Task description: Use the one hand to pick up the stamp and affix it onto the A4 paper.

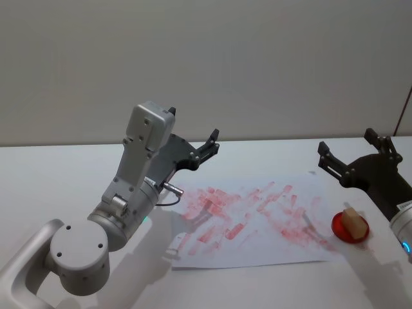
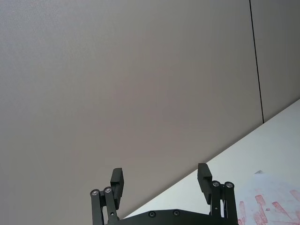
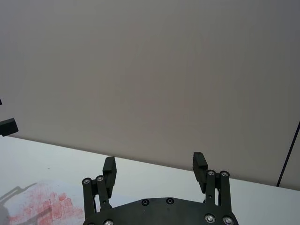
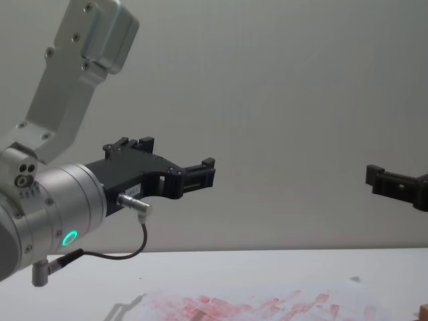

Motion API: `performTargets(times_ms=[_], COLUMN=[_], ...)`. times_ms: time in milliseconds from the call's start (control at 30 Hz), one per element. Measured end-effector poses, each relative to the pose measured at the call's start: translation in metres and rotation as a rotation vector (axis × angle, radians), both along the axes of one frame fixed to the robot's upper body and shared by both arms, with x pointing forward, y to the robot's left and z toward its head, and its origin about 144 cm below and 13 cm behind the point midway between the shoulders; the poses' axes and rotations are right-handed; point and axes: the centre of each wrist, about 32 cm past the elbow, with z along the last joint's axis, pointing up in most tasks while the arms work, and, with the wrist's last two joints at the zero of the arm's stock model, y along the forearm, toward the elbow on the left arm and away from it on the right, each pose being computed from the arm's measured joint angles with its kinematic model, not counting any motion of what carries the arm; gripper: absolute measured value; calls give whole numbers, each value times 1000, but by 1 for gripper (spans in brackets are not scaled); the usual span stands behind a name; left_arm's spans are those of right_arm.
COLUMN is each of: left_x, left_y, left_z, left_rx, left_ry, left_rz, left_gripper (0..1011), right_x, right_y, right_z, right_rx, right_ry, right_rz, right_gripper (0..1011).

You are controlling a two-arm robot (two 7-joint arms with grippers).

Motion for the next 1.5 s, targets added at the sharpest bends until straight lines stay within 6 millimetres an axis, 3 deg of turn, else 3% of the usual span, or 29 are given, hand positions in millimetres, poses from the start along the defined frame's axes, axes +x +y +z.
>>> performTargets(times_ms=[933,1500], left_x=[0,0], left_y=[0,0], left_z=[0,0], left_rx=[0,0], left_ry=[0,0], left_rz=[0,0], left_gripper=[1001,1001], right_x=[-1,-39], right_y=[-1,-15], right_z=[-1,-12], right_rx=[0,-8], right_ry=[4,137], right_rz=[-1,-68], right_gripper=[1001,1001])
